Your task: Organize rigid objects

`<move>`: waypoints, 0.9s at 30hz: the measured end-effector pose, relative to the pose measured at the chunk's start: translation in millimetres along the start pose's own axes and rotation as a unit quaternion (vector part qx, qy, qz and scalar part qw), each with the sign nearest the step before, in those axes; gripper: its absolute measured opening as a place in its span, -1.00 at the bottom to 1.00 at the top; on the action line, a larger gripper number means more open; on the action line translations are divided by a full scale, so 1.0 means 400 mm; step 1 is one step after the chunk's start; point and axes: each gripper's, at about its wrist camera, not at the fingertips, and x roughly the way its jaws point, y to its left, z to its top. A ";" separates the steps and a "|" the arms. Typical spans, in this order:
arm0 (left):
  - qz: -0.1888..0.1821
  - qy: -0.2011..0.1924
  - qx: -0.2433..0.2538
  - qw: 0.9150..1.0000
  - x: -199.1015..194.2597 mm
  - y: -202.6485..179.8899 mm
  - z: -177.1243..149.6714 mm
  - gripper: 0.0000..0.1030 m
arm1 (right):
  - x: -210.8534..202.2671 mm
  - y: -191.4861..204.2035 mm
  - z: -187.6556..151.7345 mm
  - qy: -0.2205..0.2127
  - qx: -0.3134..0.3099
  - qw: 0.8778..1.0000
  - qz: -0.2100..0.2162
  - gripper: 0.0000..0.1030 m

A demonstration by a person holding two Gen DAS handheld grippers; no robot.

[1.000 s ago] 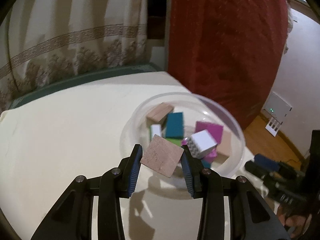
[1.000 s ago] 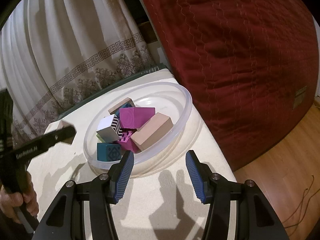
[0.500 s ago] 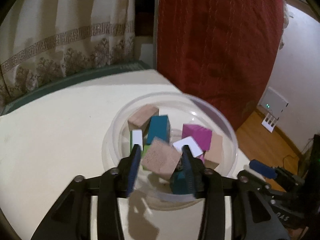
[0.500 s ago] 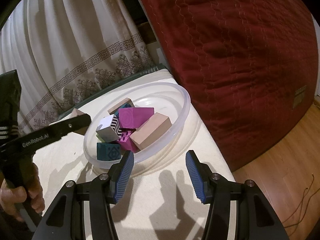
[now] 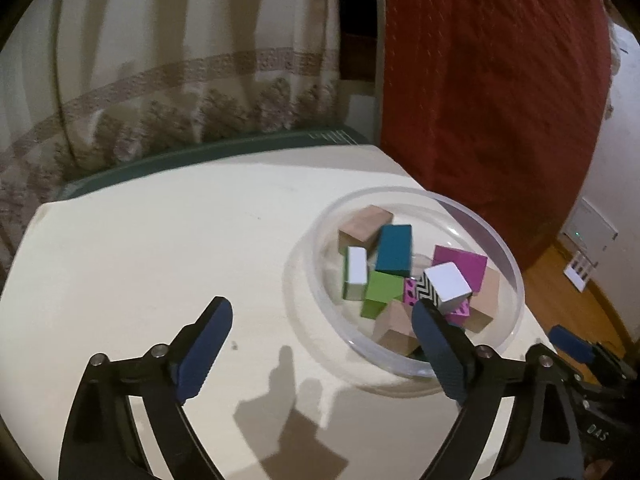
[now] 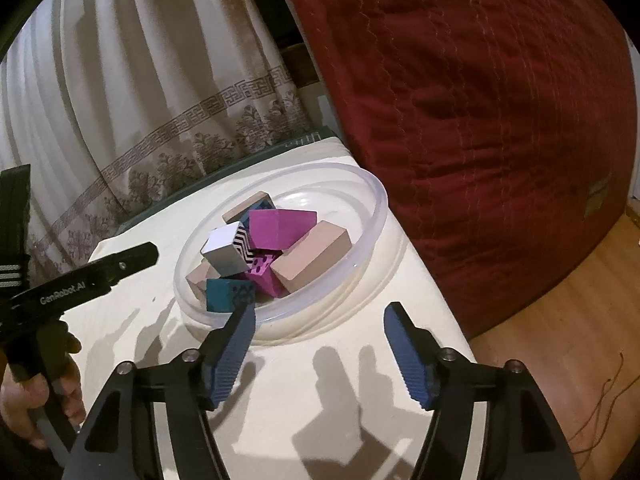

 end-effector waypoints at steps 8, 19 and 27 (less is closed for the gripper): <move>0.045 -0.050 0.003 0.998 -0.086 0.004 0.011 0.95 | -0.039 0.023 0.002 -0.016 -0.012 1.000 -0.011 0.66; 0.065 -0.068 0.000 0.996 -0.153 0.007 0.008 1.00 | -0.100 0.051 0.024 -0.047 -0.031 0.998 -0.033 0.99; 0.063 -0.080 -0.005 0.995 -0.192 0.021 0.002 1.00 | -0.113 0.067 0.030 -0.042 -0.036 0.997 -0.055 0.99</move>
